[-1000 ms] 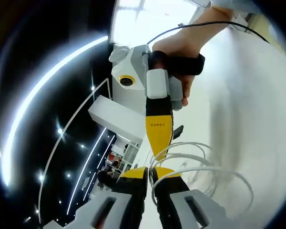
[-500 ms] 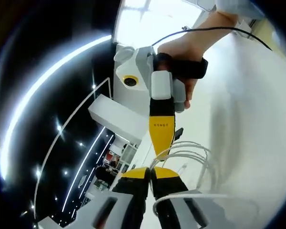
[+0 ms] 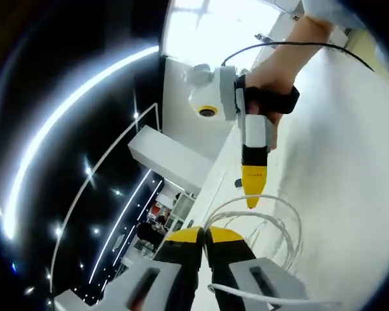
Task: Peel open the Velcro strap on the desktop, arrange the wired earphones neatly onto it, and close the Velcro strap to secure them.
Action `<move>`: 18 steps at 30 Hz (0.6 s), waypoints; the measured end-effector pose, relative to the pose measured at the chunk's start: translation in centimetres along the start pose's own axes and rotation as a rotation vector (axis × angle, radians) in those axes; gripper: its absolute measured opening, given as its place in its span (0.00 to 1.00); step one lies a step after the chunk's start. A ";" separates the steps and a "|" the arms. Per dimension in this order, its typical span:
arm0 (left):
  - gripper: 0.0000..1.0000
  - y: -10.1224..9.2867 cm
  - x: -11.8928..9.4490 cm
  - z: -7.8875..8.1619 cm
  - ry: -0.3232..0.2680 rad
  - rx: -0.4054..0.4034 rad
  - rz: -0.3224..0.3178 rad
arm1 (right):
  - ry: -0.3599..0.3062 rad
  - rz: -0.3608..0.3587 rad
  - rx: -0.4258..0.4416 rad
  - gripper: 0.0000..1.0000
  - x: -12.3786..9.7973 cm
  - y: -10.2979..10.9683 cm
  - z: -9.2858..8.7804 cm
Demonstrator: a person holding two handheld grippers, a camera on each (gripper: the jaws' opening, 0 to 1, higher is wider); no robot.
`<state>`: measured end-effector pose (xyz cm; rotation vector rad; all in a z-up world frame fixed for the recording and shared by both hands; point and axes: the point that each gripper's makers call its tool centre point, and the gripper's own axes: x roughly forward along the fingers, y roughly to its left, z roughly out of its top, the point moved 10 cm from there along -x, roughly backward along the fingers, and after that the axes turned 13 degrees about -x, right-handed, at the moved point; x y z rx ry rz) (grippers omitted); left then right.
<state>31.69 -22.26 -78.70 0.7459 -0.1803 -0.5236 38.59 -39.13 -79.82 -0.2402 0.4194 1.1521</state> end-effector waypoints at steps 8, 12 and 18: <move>0.07 0.1 -0.3 0.2 -0.003 0.013 0.012 | 0.056 -0.025 -0.108 0.11 2.1 -0.3 0.3; 0.07 0.2 -0.4 0.4 -0.006 0.016 0.017 | 0.079 -0.027 -0.152 0.11 2.7 -0.2 0.4; 0.07 0.2 -0.4 0.4 -0.008 0.015 0.020 | 0.115 -0.024 -0.210 0.08 3.2 0.0 0.4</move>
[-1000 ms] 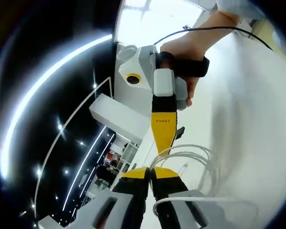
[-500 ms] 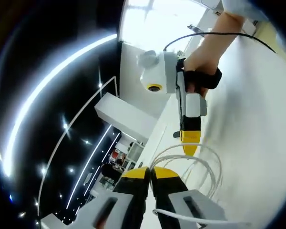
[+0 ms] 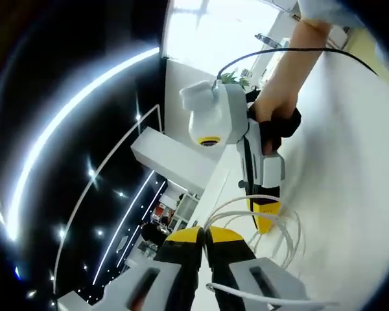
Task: Peel open the Velcro strap on the desktop, arrange the wired earphones neatly onto it, and close the Velcro strap to secure them.
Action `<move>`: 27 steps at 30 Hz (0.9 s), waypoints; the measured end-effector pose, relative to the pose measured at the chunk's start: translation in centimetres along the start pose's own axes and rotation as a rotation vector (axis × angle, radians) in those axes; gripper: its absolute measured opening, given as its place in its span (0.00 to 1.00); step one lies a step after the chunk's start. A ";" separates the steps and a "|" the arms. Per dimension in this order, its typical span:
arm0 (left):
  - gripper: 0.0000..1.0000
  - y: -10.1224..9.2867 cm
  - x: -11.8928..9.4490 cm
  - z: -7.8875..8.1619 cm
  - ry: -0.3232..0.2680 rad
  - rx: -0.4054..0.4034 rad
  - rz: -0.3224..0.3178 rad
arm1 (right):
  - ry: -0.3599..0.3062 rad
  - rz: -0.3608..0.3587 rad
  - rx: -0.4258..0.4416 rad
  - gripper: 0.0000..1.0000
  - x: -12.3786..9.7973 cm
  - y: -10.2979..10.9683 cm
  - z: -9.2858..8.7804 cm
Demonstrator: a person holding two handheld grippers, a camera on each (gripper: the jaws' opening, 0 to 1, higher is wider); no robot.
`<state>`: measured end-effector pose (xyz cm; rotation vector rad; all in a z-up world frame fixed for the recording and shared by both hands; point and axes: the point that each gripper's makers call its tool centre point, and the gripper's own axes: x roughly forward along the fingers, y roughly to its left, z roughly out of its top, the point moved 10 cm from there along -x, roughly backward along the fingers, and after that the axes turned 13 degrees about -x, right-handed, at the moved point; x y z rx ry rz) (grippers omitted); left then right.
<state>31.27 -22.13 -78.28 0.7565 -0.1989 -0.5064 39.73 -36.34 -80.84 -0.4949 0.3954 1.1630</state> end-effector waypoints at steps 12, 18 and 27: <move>0.07 0.0 0.0 -0.3 0.052 -0.014 -0.017 | -0.005 -0.079 -0.122 0.04 -1.0 -0.1 1.5; 0.07 -0.4 0.5 -0.5 0.074 0.009 -0.030 | -0.031 -0.091 -0.158 0.04 -2.5 0.4 3.4; 0.07 -0.7 1.1 -0.6 0.067 0.057 -0.044 | -0.006 -0.017 -0.148 0.03 -3.2 1.3 5.2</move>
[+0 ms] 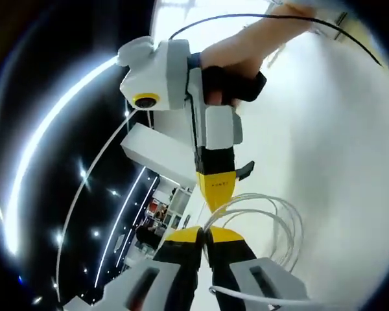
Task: Peel open the Velcro strap on the desktop, arrange the wired earphones neatly onto it, and close the Velcro strap to secure them.
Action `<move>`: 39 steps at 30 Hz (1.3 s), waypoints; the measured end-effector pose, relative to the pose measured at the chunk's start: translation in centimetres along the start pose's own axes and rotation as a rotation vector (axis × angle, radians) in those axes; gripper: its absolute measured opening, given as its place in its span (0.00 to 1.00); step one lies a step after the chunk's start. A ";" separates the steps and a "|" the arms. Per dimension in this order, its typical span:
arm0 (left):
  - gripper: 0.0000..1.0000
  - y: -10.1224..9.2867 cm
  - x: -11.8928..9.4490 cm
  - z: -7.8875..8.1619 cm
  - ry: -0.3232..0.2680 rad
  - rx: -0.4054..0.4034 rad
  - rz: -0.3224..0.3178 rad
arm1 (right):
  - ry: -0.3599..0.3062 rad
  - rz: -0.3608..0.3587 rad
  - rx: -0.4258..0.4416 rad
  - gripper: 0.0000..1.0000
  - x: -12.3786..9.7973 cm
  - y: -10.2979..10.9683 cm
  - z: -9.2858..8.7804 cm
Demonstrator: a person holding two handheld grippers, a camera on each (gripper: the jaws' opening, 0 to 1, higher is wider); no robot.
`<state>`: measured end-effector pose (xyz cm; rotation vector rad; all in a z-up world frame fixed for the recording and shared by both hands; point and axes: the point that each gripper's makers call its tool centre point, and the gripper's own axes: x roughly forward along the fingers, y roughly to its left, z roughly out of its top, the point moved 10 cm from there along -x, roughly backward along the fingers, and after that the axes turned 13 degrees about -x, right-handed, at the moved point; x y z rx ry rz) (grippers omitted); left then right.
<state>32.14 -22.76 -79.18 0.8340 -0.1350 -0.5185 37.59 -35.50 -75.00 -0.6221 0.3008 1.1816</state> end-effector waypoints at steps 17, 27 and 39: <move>0.11 -0.3 0.2 0.4 -0.019 0.107 0.015 | 0.003 0.116 0.128 0.04 0.0 -0.2 0.7; 0.09 -0.2 0.3 0.7 -0.017 0.058 0.028 | -0.077 0.120 0.242 0.05 -1.6 -0.2 -0.8; 0.09 -0.7 1.0 1.5 -0.019 0.030 0.000 | -0.080 0.092 0.232 0.04 -2.5 0.4 -1.7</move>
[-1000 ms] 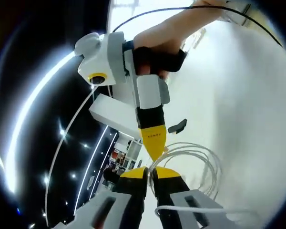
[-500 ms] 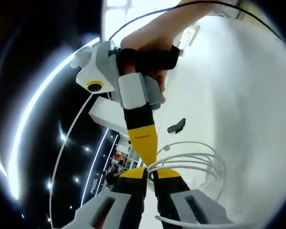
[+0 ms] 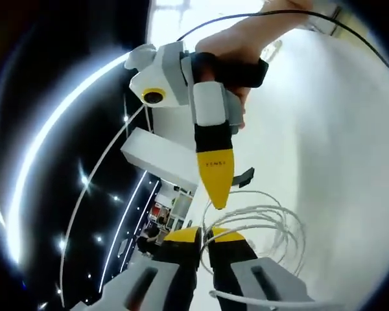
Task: Peel open the Velcro strap on the desktop, arrange the wired earphones neatly onto it, and close the Velcro strap to secure them.
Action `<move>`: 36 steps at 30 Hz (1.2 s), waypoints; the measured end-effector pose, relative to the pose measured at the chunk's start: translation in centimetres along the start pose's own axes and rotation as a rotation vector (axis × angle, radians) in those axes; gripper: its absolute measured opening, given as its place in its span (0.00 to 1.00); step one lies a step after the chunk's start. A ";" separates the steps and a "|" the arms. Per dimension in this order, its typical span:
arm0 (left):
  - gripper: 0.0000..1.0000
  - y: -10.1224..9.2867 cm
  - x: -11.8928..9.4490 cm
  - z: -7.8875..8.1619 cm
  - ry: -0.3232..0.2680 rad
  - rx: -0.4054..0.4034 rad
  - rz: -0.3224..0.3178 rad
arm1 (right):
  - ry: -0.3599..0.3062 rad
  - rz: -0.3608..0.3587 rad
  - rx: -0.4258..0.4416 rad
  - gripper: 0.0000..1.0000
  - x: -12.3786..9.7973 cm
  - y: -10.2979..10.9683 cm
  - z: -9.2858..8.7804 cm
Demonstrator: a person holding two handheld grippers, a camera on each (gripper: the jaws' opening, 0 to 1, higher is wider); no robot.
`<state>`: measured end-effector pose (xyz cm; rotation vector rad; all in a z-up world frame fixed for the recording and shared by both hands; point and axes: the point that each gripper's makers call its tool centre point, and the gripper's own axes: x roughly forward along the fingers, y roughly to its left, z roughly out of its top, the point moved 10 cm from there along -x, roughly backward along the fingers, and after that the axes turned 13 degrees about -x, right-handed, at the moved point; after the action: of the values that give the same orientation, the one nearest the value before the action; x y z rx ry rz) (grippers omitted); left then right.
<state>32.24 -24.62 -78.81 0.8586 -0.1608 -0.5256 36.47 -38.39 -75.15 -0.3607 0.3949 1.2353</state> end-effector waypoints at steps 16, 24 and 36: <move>0.06 -0.1 0.8 1.7 -0.006 0.045 0.001 | -0.098 -0.072 0.022 0.07 -2.7 -0.5 -1.0; 0.06 -0.1 1.0 2.5 -0.042 0.027 0.000 | -0.165 -0.068 0.122 0.08 -3.8 -1.2 -2.5; 0.06 -0.7 1.1 2.2 -0.074 0.060 -0.023 | -0.206 0.084 0.321 0.09 -2.6 -1.5 -3.5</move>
<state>32.20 -27.06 -78.00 0.9010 -0.2354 -0.5767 36.84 -42.69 -76.93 0.0581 0.4259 1.2527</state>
